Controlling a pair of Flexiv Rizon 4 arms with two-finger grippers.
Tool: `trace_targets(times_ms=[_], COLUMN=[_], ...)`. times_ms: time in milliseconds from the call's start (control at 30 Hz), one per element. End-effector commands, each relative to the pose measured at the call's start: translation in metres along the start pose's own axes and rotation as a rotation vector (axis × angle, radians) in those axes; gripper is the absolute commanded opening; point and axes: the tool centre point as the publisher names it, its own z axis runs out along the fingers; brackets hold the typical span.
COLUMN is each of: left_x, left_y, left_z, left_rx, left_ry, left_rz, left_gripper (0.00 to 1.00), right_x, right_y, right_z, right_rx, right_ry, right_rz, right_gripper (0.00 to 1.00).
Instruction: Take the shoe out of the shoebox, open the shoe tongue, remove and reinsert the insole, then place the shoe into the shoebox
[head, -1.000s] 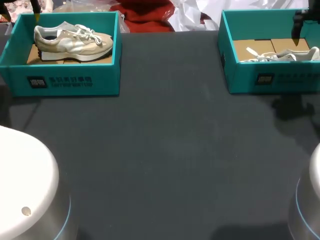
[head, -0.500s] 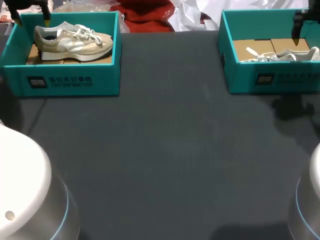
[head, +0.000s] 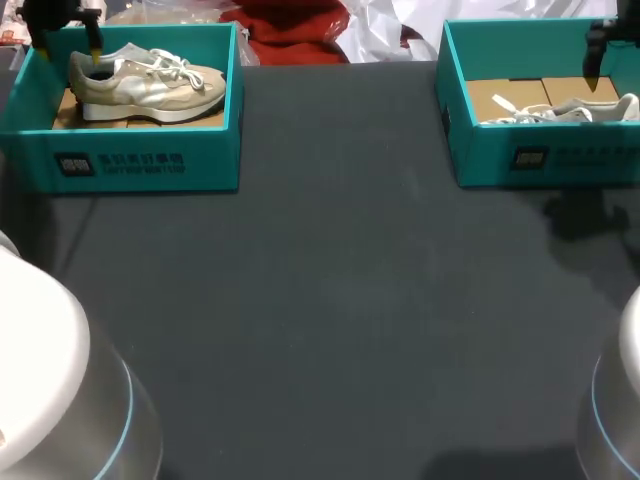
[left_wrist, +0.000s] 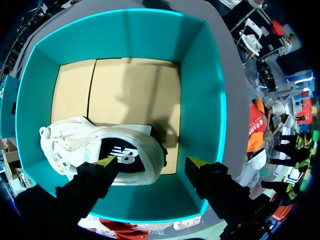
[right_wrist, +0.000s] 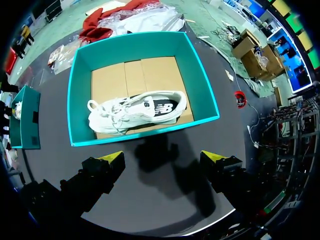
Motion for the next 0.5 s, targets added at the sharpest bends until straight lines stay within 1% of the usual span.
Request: trace_targets(times_ms=[33,133,200,333,500], left_x=[-0.001,-0.001,-0.001,0.001,0.002], left_y=[0.011,0.012,0.013,0.015,0.015], left_z=[0.009,0.015,0.018,0.026,0.035], left_rx=[0.021,0.030,0.038,0.058,0.079], left_ry=[0.007,0.014,0.017,0.025,0.034], left_rz=[-0.004,-0.009,-0.011,-0.019,-0.029], left_gripper=[0.86,0.88,0.91,0.91,0.89], right_x=[0.000,0.000,0.000,0.000,0.000], right_y=[-0.001,-0.001,-0.001,-0.001,-0.001], right_z=[0.000,0.000,0.000,0.000,0.000], right_rx=[-0.002,-0.002,-0.002,-0.002,-0.002], right_ry=[0.000,0.000,0.000,0.000,0.000], right_rz=[0.000,0.000,0.000,0.000,0.000], right_gripper=[1.00,1.00,1.00,1.00,1.00])
